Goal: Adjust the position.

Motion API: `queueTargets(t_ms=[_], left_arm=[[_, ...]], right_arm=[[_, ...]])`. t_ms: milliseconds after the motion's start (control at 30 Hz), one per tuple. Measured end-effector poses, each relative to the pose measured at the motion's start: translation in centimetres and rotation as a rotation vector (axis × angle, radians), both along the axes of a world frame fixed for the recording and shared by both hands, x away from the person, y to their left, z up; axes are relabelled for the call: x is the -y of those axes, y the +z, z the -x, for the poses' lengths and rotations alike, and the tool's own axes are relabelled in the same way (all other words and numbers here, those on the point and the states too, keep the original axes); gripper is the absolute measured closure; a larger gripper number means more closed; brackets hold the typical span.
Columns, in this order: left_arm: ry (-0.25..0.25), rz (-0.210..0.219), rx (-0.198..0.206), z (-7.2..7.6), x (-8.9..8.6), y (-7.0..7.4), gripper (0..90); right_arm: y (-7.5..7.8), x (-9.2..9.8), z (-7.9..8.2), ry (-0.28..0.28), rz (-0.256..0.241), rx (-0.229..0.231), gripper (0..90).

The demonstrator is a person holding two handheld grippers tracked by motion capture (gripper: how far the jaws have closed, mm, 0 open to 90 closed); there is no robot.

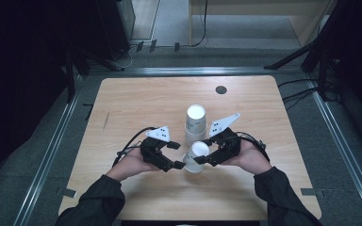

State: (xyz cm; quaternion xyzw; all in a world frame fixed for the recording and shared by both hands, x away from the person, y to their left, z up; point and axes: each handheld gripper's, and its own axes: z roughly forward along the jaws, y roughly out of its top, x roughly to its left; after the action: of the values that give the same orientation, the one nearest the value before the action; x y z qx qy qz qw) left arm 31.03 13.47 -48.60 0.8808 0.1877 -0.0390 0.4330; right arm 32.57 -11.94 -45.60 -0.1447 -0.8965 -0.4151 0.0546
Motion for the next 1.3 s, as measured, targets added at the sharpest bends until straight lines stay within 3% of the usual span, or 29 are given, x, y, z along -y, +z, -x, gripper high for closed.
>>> queueTargets(t_ms=[267, 400, 667, 733, 867, 1067, 1133, 1233, 1300], left_arm=[[-0.038, 0.009, 0.001, 0.2, 1.1, -0.3, 18.6], [-0.059, 0.035, -0.018, 0.1, 1.4, -0.7, 18.6], [-0.089, 0.039, 0.034, 0.4, 1.7, -0.6, 22.8], [-0.099, 0.039, 0.084, 0.7, 1.6, -0.2, 26.9], [-0.116, 0.048, 0.073, 0.6, 1.4, 0.2, 29.9], [-0.114, 0.072, 0.062, 0.5, 0.8, 0.7, 31.3], [-0.113, 0.037, 0.06, 0.3, 0.4, 1.2, 31.3], [-0.109, 0.038, 0.06, 0.2, 0.1, 1.5, 31.3], [-0.123, 0.014, 0.047, 0.1, -0.3, 1.9, 31.3]], right_arm=[[0.1, -0.4, 0.4, 0.006, -0.047, -0.01, 34.8], [0.2, -0.8, 0.7, 0.015, -0.068, -0.02, 34.8], [0.5, -0.7, 0.7, 0.006, -0.109, -0.042, 35.0], [0.5, -0.5, 0.6, -0.001, -0.109, -0.043, 35.1], [0.7, -0.3, 0.7, 0.007, -0.124, -0.029, 34.7], [0.4, -0.3, 0.8, 0.006, -0.101, -0.025, 24.7], [0.3, 0.0, 0.8, 0.007, -0.087, -0.006, 24.3], [0.2, 0.4, 0.9, 0.003, -0.081, 0.002, 24.2], [0.1, 0.6, 1.0, -0.001, -0.067, 0.009, 24.2]])
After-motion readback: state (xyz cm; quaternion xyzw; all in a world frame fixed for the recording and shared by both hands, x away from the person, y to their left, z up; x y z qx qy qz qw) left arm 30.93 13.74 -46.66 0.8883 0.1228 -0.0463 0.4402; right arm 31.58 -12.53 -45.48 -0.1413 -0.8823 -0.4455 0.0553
